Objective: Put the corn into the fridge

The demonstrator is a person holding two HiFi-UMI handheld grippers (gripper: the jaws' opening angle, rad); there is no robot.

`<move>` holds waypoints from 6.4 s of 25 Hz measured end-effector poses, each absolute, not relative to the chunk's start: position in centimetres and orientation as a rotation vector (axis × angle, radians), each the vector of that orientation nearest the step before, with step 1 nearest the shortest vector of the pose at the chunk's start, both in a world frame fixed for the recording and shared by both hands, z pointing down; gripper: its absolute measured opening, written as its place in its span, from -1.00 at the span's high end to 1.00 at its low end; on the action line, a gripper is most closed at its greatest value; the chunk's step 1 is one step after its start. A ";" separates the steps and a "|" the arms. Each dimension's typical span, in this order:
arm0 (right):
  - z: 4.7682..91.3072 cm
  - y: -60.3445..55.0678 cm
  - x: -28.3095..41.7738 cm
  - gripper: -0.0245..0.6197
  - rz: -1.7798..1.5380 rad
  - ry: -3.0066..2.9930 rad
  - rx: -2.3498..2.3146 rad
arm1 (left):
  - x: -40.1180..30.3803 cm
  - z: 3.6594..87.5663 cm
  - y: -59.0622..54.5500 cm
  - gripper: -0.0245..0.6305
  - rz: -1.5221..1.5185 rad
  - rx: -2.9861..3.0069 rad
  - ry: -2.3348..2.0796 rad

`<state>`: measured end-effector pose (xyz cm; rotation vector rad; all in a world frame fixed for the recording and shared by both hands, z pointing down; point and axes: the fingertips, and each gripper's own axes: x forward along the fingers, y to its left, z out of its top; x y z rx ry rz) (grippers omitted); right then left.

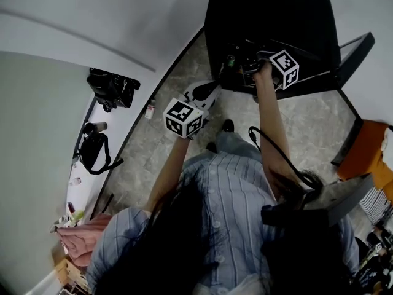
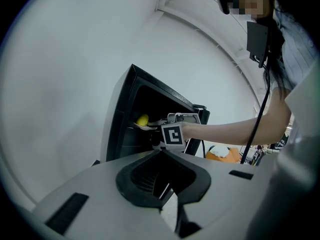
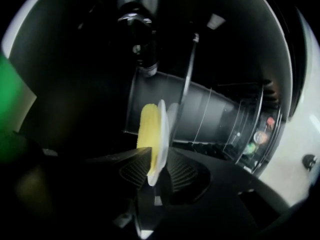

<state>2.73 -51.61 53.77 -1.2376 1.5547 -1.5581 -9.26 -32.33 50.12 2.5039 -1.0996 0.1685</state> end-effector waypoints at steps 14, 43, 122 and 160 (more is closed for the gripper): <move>51.5 -51.3 3.7 0.33 -1.279 1.788 -1.494 | -10.5 50.2 -31.9 0.85 0.167 2.482 -1.134; 52.9 -50.1 0.3 0.80 -1.256 2.169 -1.497 | -10.8 50.7 -30.8 0.85 0.181 2.463 -1.161; 49.9 -7.7 2.0 0.80 -1.256 2.618 -1.240 | -5.6 47.5 -5.7 0.85 -0.008 2.510 -1.118; 48.1 14.5 9.5 0.80 -1.048 2.953 -0.872 | 5.4 46.2 15.1 0.85 0.026 2.491 -1.291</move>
